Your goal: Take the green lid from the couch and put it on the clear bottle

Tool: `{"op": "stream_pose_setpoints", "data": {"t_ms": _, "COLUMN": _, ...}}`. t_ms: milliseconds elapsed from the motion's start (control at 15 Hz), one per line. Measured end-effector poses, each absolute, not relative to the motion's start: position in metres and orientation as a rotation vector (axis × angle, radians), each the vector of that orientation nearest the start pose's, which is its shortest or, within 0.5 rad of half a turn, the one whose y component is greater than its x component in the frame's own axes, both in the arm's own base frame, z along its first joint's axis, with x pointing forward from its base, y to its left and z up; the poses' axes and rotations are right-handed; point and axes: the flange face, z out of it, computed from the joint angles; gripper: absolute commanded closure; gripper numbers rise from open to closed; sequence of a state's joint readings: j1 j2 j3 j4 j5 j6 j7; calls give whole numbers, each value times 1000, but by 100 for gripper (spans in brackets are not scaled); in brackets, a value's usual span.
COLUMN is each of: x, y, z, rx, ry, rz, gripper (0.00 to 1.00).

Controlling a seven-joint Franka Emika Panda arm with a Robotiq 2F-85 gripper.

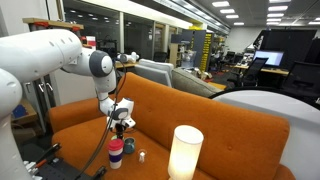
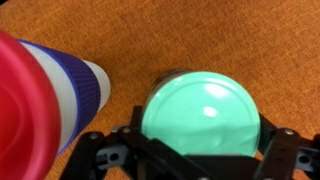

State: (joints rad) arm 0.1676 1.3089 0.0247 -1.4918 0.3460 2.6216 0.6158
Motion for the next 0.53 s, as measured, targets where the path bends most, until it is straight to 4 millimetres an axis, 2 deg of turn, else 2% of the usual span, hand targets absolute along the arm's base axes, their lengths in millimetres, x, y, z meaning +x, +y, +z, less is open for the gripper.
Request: {"op": "stream_pose_setpoints", "data": {"t_ms": 533, "x": 589, "y": 99, "z": -103, "rx": -2809, "ry": 1076, "rz": 364, "gripper": 0}}
